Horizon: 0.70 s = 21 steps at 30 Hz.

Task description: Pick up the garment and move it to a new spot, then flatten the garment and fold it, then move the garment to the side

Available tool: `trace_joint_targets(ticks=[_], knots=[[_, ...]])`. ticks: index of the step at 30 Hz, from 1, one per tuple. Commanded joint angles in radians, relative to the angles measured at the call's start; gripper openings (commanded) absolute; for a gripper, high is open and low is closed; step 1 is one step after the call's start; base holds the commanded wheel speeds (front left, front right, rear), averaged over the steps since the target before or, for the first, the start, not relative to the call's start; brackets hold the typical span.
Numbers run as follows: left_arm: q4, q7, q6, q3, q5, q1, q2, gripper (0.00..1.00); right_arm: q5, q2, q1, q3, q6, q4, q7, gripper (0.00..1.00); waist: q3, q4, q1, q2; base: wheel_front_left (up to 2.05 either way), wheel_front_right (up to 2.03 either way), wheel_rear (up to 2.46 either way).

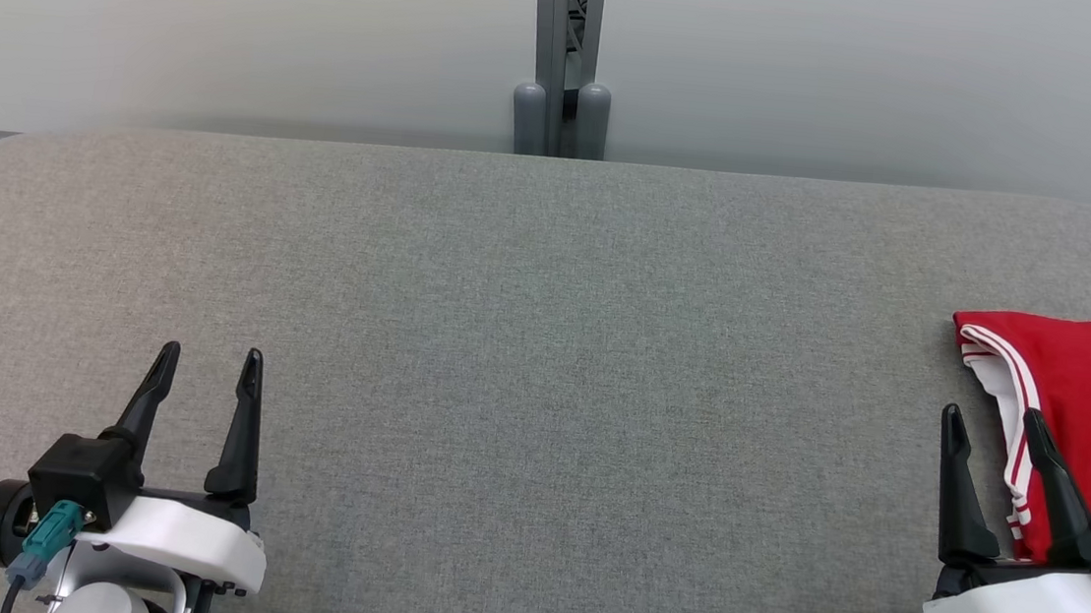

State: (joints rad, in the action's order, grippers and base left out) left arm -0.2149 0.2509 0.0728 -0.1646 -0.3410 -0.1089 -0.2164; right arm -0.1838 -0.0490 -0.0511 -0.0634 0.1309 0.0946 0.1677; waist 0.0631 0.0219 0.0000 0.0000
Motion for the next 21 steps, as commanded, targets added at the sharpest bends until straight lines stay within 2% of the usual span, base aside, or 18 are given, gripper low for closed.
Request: trace_joint_targets(ticks=[1, 21], knots=[[-0.002, -0.002, 0.003, -0.001, 0.001, 0.006, -0.009, 1.0, -0.004, -0.005, 0.009, -0.003, 0.0, 0.002, 0.006, 1.0, 0.0, 0.0, 0.0, 0.0, 0.0, 0.0, 0.0], [0.003, -0.011, 0.01, -0.018, -0.012, 0.006, -0.015, 1.0, -0.017, -0.005, 0.012, -0.005, 0.0, -0.003, 0.012, 1.0, -0.001, -0.003, 0.0, 0.0, 0.0, 0.0, 0.0]])
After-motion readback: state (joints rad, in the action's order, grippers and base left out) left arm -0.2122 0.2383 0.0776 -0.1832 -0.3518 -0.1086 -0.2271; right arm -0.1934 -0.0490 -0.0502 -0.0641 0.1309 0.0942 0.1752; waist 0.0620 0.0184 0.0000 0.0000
